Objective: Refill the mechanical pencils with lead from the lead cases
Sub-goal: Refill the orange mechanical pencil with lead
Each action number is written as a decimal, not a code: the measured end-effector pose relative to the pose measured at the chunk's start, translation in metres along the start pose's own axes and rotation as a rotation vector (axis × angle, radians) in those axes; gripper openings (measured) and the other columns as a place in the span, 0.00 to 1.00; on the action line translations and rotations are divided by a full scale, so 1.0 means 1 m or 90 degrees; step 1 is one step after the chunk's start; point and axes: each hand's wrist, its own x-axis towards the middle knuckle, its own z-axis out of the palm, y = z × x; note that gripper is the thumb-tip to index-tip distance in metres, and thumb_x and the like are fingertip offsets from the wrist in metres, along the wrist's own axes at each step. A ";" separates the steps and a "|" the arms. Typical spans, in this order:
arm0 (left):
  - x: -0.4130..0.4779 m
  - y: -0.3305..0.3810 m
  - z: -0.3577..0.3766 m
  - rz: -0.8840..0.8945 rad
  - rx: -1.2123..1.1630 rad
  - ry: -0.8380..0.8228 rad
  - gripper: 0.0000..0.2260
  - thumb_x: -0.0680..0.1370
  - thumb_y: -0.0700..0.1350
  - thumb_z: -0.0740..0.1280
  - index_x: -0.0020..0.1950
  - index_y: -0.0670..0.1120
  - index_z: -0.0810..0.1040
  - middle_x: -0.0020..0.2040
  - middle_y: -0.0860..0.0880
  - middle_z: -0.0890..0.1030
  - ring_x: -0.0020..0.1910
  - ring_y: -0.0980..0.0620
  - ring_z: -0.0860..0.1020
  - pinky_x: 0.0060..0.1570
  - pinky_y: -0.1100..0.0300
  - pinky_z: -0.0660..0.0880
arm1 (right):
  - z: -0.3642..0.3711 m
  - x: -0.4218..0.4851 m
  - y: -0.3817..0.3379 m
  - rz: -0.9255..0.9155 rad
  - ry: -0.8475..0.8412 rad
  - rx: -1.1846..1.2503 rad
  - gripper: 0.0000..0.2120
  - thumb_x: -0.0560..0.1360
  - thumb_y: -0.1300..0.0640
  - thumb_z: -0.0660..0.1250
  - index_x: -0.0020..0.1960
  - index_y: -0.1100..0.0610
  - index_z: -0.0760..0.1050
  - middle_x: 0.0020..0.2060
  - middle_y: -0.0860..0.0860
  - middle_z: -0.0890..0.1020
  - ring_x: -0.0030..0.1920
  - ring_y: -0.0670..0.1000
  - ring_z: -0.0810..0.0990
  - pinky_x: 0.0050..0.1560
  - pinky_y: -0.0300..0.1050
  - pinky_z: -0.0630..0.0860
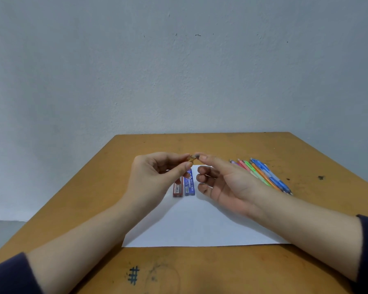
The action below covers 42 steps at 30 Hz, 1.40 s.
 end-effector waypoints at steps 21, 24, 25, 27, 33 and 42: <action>0.002 -0.002 -0.002 -0.009 0.023 0.000 0.08 0.70 0.33 0.73 0.47 0.42 0.84 0.38 0.46 0.85 0.33 0.57 0.81 0.34 0.68 0.74 | -0.009 0.000 -0.007 -0.383 0.065 -0.411 0.08 0.73 0.63 0.70 0.40 0.52 0.83 0.24 0.42 0.76 0.29 0.42 0.70 0.34 0.34 0.69; 0.002 -0.004 -0.002 -0.010 0.032 -0.007 0.08 0.70 0.34 0.73 0.47 0.42 0.84 0.38 0.47 0.85 0.33 0.57 0.81 0.34 0.68 0.74 | -0.010 0.001 -0.008 -0.426 0.068 -0.466 0.08 0.73 0.63 0.70 0.40 0.51 0.82 0.27 0.45 0.78 0.30 0.41 0.70 0.34 0.33 0.68; 0.003 -0.004 -0.002 -0.007 0.040 -0.011 0.08 0.70 0.34 0.74 0.47 0.42 0.84 0.38 0.47 0.85 0.34 0.57 0.81 0.34 0.68 0.74 | -0.010 0.001 -0.008 -0.438 0.067 -0.484 0.09 0.73 0.63 0.70 0.40 0.51 0.82 0.29 0.50 0.79 0.30 0.42 0.71 0.33 0.33 0.68; 0.003 -0.005 -0.003 0.001 0.058 -0.017 0.08 0.70 0.34 0.74 0.47 0.43 0.84 0.39 0.48 0.85 0.34 0.56 0.81 0.34 0.68 0.74 | -0.011 0.002 -0.008 -0.449 0.057 -0.511 0.09 0.73 0.63 0.71 0.40 0.50 0.82 0.35 0.60 0.81 0.32 0.46 0.72 0.32 0.36 0.69; 0.002 -0.008 -0.005 0.023 0.090 -0.029 0.08 0.70 0.35 0.74 0.46 0.44 0.85 0.39 0.50 0.85 0.35 0.57 0.81 0.35 0.67 0.75 | -0.013 0.004 -0.006 -0.442 0.044 -0.525 0.07 0.72 0.63 0.71 0.41 0.52 0.83 0.37 0.63 0.81 0.32 0.50 0.72 0.32 0.41 0.70; 0.004 -0.012 -0.007 0.021 0.111 -0.037 0.08 0.70 0.37 0.75 0.47 0.46 0.85 0.39 0.51 0.85 0.36 0.56 0.81 0.37 0.65 0.75 | -0.017 0.006 -0.012 -0.370 0.017 -0.515 0.04 0.72 0.61 0.71 0.45 0.56 0.85 0.29 0.46 0.81 0.31 0.40 0.73 0.34 0.32 0.69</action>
